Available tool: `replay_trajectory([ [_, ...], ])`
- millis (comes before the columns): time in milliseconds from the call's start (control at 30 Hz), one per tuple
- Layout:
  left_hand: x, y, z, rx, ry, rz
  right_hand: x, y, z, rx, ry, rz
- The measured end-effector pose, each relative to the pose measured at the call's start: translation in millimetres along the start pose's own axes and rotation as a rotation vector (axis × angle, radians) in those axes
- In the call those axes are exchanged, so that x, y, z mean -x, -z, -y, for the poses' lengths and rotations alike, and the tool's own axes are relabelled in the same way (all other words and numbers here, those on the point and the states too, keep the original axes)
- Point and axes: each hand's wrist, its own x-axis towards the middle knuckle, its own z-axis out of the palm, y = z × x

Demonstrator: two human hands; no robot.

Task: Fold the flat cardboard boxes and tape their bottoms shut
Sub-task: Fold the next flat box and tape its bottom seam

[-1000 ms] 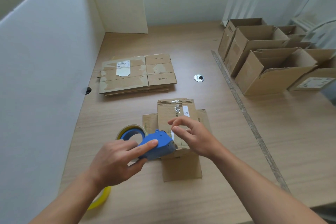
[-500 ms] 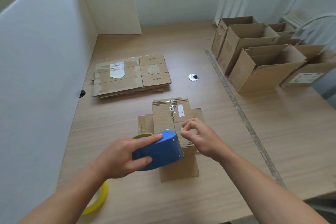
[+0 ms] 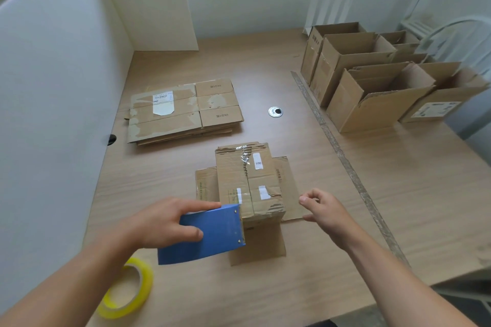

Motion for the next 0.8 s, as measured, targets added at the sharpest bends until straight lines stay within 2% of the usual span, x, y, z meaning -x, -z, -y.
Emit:
replay_trajectory([
  [167, 17, 9, 16, 0.077, 0.059, 0.0, 1, 24, -9, -0.002, -0.028, -0.101],
  [400, 8, 18, 20, -0.01, 0.144, 0.017, -8, 14, -8, 0.047, -0.074, -0.021],
  [800, -11, 18, 20, 0.002, 0.321, 0.089, -34, -15, -21, 0.114, -0.224, -0.094],
])
